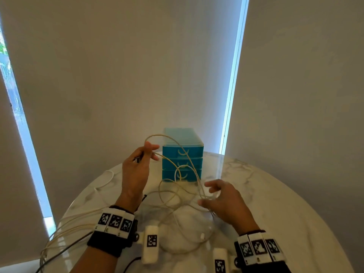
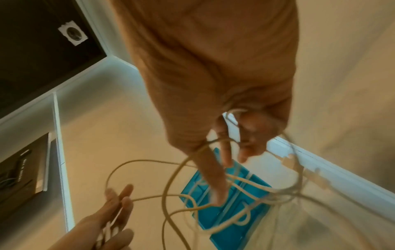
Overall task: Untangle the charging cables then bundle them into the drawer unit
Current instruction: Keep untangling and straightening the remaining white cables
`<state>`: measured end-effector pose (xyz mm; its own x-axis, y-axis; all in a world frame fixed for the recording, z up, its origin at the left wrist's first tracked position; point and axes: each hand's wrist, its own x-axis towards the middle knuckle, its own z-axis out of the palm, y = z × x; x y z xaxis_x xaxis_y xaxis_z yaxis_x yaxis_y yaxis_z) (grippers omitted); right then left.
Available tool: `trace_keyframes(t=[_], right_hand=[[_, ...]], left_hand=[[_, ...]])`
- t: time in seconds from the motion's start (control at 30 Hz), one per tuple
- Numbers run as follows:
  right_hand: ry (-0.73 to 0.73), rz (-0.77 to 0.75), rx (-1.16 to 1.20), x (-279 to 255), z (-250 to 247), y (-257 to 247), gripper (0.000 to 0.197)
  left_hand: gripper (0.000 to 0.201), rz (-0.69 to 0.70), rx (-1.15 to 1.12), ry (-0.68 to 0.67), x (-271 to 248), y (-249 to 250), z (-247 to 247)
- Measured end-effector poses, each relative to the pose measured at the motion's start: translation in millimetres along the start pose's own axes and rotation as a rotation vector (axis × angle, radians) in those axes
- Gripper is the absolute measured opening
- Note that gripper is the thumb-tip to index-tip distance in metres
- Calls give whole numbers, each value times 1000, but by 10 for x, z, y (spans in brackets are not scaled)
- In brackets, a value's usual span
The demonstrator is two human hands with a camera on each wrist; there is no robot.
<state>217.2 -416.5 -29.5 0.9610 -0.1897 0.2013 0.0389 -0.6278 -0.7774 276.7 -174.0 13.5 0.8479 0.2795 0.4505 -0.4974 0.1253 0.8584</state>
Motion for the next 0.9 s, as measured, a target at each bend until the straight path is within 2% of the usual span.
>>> trace_keyframes(t=[0.03, 0.1, 0.17, 0.27, 0.37, 0.43, 0.53, 0.6, 0.67, 0.7, 0.77, 0.83, 0.9], right_hand=[[35, -54, 102, -17, 8, -91, 48], [180, -149, 214, -59, 47, -249, 38], [271, -188, 92, -113, 95, -361, 26], [164, -215, 122, -139, 187, -405, 30], [170, -225, 96, -74, 230, -367, 19], [222, -207, 136, -42, 199, -332, 24], [407, -260, 297, -44, 93, -344, 27], [526, -259, 543, -59, -26, -411, 26], [595, -216, 861, -79, -177, -466, 34], [621, -187, 977, -78, -252, -457, 38], [653, -122, 1139, -79, -374, -400, 46], [650, -71, 1230, -85, -442, -330, 52], [628, -36, 1296, -84, -456, -279, 54]], left_hand=[[32, 6, 21, -50, -13, -19, 28], [30, 25, 93, -171, -63, -47, 96], [32, 67, 156, -307, -117, -33, 145], [33, 82, 191, -530, -203, 55, 182], [29, 99, 186, -679, -249, 100, 191], [24, 107, 195, -674, -238, 70, 200], [43, -60, 271, -636, -223, -39, 212], [46, -188, 396, -740, -207, -142, 198], [38, -235, 502, -843, -165, -271, 174], [32, -236, 520, -822, -137, -318, 157], [25, -230, 511, -690, -78, -359, 115], [28, -250, 478, -596, -57, -344, 82], [30, -260, 449, -566, -69, -305, 73]])
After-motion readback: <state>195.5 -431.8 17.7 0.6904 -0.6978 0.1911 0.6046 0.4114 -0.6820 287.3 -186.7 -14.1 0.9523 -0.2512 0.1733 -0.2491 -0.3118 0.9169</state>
